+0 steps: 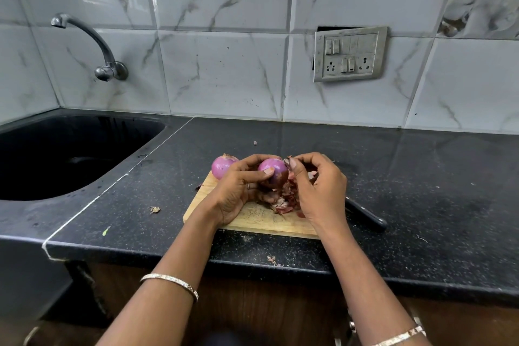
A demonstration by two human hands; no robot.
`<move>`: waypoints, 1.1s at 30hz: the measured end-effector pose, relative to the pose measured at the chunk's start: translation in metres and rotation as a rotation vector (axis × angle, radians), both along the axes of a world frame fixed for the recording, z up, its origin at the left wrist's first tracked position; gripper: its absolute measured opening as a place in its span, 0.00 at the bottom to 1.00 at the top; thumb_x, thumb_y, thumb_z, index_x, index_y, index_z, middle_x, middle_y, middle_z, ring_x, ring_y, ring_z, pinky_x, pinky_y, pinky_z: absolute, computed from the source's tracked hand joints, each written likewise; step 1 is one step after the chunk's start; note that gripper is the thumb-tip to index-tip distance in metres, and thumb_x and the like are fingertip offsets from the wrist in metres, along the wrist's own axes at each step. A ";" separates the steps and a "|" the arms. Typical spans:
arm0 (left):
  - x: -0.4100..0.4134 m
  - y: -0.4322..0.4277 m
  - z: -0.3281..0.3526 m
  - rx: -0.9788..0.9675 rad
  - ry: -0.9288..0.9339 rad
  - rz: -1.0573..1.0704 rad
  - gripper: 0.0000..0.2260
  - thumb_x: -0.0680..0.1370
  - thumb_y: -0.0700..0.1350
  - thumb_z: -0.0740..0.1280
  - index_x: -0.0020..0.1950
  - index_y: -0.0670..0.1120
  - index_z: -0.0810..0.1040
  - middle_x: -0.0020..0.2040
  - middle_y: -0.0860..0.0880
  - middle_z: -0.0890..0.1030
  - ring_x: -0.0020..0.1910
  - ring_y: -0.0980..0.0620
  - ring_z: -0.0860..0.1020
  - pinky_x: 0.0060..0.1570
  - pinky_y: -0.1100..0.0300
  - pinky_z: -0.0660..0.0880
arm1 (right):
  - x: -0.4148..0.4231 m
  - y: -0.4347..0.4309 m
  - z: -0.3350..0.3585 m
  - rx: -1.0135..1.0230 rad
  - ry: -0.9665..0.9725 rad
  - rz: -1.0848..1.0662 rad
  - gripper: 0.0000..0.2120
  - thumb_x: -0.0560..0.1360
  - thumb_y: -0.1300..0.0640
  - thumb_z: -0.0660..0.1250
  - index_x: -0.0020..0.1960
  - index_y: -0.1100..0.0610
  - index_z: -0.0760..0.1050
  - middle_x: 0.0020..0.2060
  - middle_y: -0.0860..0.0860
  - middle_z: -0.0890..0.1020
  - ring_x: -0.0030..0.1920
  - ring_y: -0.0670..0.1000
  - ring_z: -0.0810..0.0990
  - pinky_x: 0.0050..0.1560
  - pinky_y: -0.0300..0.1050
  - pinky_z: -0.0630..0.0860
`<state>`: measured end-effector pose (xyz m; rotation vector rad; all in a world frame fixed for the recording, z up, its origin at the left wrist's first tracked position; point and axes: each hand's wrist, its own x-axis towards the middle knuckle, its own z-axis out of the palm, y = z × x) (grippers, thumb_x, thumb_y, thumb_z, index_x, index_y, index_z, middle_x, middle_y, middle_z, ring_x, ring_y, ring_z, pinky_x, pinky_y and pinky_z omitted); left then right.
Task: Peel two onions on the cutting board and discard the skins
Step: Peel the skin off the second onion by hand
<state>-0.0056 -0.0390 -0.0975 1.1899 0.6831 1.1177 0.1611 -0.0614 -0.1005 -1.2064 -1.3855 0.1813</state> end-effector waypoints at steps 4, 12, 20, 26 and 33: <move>0.001 -0.002 0.002 -0.002 0.008 0.000 0.23 0.71 0.43 0.72 0.65 0.38 0.79 0.48 0.38 0.83 0.35 0.42 0.82 0.35 0.58 0.83 | 0.001 0.001 0.000 -0.026 0.049 -0.067 0.03 0.79 0.56 0.70 0.48 0.53 0.81 0.44 0.45 0.83 0.47 0.43 0.79 0.52 0.42 0.74; 0.000 -0.003 0.003 -0.022 -0.017 0.016 0.21 0.73 0.44 0.71 0.63 0.36 0.78 0.47 0.39 0.82 0.39 0.44 0.83 0.37 0.56 0.84 | -0.003 -0.009 0.007 -0.028 0.074 0.109 0.06 0.75 0.57 0.73 0.52 0.51 0.84 0.44 0.41 0.85 0.47 0.39 0.82 0.47 0.30 0.75; 0.000 -0.003 0.003 0.011 0.015 0.004 0.20 0.73 0.42 0.72 0.63 0.37 0.79 0.47 0.39 0.83 0.38 0.43 0.82 0.35 0.56 0.83 | -0.002 -0.008 0.006 -0.015 0.044 0.136 0.02 0.77 0.52 0.74 0.46 0.46 0.85 0.39 0.37 0.85 0.44 0.38 0.83 0.48 0.35 0.77; 0.001 -0.004 0.004 0.034 0.013 -0.002 0.22 0.69 0.41 0.68 0.62 0.39 0.80 0.45 0.41 0.82 0.33 0.48 0.79 0.29 0.58 0.77 | -0.001 -0.006 0.005 -0.026 0.044 0.123 0.04 0.77 0.54 0.73 0.45 0.47 0.84 0.37 0.38 0.84 0.43 0.37 0.82 0.48 0.31 0.75; -0.001 -0.003 0.002 0.037 -0.014 -0.007 0.19 0.66 0.40 0.66 0.57 0.45 0.82 0.51 0.42 0.82 0.40 0.46 0.78 0.41 0.54 0.74 | 0.000 -0.007 0.005 -0.057 0.161 0.190 0.02 0.76 0.57 0.74 0.45 0.52 0.85 0.38 0.44 0.86 0.41 0.43 0.84 0.45 0.38 0.80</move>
